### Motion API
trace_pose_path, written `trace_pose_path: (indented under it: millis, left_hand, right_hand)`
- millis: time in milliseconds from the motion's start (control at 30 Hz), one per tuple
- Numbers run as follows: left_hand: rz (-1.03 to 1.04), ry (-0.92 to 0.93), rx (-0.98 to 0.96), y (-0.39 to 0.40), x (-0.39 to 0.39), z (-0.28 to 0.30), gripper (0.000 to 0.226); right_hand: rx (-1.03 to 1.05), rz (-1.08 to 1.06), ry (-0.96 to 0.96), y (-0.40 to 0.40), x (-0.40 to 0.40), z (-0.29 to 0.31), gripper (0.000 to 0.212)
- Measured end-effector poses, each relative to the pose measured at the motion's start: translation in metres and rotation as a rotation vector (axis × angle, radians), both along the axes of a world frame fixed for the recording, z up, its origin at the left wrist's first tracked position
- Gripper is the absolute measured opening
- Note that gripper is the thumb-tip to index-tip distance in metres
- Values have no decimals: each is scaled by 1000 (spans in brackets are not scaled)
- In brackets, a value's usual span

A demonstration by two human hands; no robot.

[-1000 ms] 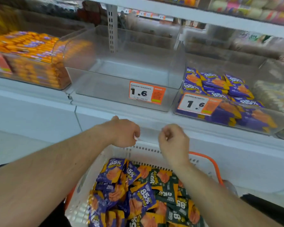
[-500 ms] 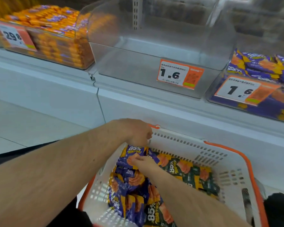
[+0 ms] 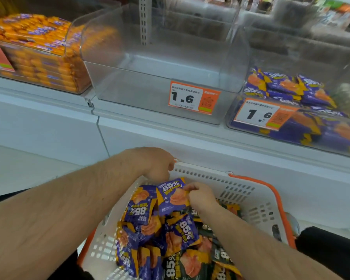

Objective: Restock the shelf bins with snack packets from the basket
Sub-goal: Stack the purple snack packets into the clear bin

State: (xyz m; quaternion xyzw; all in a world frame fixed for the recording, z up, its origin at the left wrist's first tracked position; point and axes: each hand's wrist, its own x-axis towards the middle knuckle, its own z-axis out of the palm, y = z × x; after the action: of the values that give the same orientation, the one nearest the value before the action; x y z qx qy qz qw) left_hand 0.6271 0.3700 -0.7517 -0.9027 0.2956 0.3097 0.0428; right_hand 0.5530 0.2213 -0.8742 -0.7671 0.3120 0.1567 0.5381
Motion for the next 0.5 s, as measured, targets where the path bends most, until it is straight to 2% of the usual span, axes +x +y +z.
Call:
trace_pose_path:
  millis: [67, 233, 333, 400, 500]
  left_hand:
    - [-10, -10, -19, -10, -2, 3, 46]
    - [45, -44, -115, -37, -3, 9, 62]
    - [63, -16, -102, -50, -1, 26, 67]
    - [30, 1, -161, -58, -1, 43, 47]
    - [10, -7, -393, -70, -3, 68, 17]
  right_hand:
    - [10, -24, -60, -21, -5, 20, 20]
    - [-48, 30, -207, -63, -13, 67, 45]
    - [-17, 0, -304, -82, -19, 94, 49]
    - [25, -4, -375, -93, -25, 113, 49]
    - [55, -16, -489, -108, -34, 143, 35]
